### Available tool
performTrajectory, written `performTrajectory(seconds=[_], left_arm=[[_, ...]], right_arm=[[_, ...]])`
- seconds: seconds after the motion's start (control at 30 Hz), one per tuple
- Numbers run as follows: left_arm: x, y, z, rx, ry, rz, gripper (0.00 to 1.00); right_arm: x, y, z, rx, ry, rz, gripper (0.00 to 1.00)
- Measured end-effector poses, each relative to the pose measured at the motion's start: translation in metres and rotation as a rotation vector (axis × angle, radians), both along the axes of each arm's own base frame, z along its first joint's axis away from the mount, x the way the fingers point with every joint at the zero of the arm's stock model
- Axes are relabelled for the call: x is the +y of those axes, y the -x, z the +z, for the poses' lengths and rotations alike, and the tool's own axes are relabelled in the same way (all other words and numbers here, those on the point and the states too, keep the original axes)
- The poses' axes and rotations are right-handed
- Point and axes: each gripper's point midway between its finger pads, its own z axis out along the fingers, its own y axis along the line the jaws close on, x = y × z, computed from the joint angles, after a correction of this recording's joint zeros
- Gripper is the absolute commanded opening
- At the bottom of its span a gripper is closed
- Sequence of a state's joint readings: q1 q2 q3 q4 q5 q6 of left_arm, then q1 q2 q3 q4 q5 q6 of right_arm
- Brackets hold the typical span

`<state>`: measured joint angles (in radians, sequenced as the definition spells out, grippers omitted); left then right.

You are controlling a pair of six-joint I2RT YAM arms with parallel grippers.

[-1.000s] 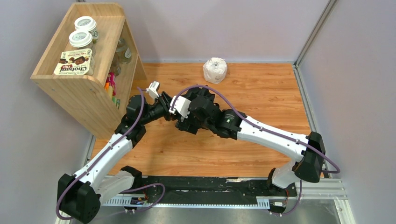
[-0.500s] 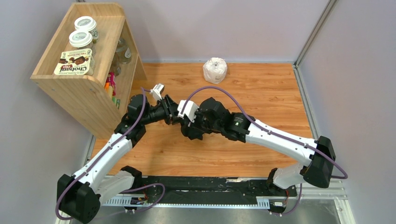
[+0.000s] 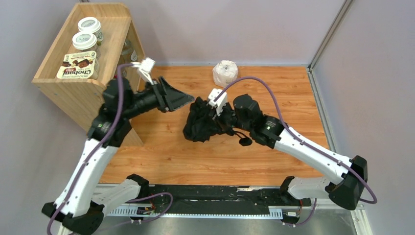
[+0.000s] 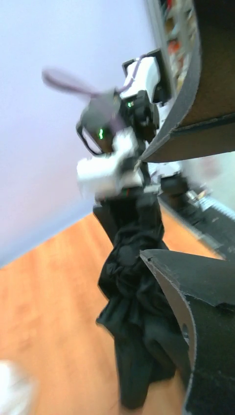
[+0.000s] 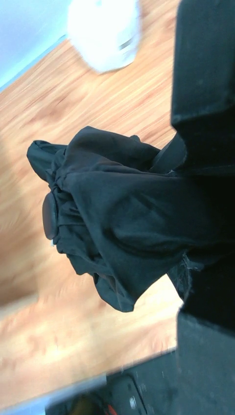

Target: Put away the umbrella

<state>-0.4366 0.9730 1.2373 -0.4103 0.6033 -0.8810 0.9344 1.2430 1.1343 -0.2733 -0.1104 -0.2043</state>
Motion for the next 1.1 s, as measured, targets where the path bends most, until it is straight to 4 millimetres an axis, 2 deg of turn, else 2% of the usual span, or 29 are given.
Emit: performTrajectory(seconds=[0.07, 0.13, 0.2, 0.27, 0.37, 0.47, 0.5, 0.57, 0.63, 0.73, 0.77, 0.8, 0.83, 0.9, 0.97, 1.1], left_arm=[[0.018, 0.004, 0.044, -0.174, -0.02, 0.081, 0.72], [0.041, 0.018, 0.072, -0.316, -0.038, 0.168, 0.72], [0.063, 0.036, 0.08, -0.395, -0.06, 0.238, 0.72], [0.077, 0.052, 0.083, -0.448, -0.061, 0.273, 0.72], [0.085, 0.061, 0.071, -0.457, -0.073, 0.292, 0.71], [0.082, 0.054, 0.036, -0.388, -0.112, 0.284, 0.61], [0.081, 0.052, 0.019, -0.348, -0.131, 0.279, 0.57], [0.08, 0.052, -0.009, -0.281, -0.152, 0.276, 0.52], [0.082, 0.055, -0.034, -0.224, -0.163, 0.277, 0.51], [0.09, 0.068, -0.066, -0.154, -0.172, 0.29, 0.5], [0.093, 0.074, -0.072, -0.142, -0.167, 0.3, 0.5], [0.096, 0.078, -0.078, -0.133, -0.163, 0.307, 0.5], [0.1, 0.084, -0.083, -0.126, -0.152, 0.32, 0.5], [0.106, 0.092, -0.091, -0.119, -0.134, 0.34, 0.48], [0.11, 0.098, -0.101, -0.101, -0.124, 0.355, 0.47], [0.115, 0.099, -0.117, -0.044, -0.128, 0.387, 0.45]], right_arm=[[-0.025, -0.022, -0.006, 0.024, 0.028, -0.104, 0.0], [-0.061, -0.054, -0.014, 0.03, 0.095, -0.269, 0.0], [-0.1, -0.088, -0.013, -0.022, 0.191, -0.457, 0.0], [-0.13, -0.116, -0.001, -0.111, 0.28, -0.612, 0.0], [-0.156, -0.153, 0.026, -0.273, 0.411, -0.79, 0.0], [-0.164, -0.187, 0.04, -0.427, 0.51, -0.931, 0.0], [-0.163, -0.198, 0.034, -0.467, 0.554, -0.974, 0.0], [-0.156, -0.209, 0.007, -0.5, 0.637, -1.004, 0.0], [-0.14, -0.21, -0.039, -0.525, 0.751, -0.994, 0.0], [-0.1, -0.19, -0.13, -0.55, 0.946, -0.853, 0.0], [-0.085, -0.176, -0.163, -0.555, 1.005, -0.777, 0.0], [-0.076, -0.163, -0.186, -0.553, 1.043, -0.718, 0.0], [-0.063, -0.142, -0.215, -0.541, 1.088, -0.627, 0.0], [-0.049, -0.114, -0.243, -0.511, 1.119, -0.528, 0.0], [-0.036, -0.092, -0.248, -0.483, 1.105, -0.491, 0.0], [-0.009, -0.083, -0.25, -0.329, 0.996, -0.436, 0.0]])
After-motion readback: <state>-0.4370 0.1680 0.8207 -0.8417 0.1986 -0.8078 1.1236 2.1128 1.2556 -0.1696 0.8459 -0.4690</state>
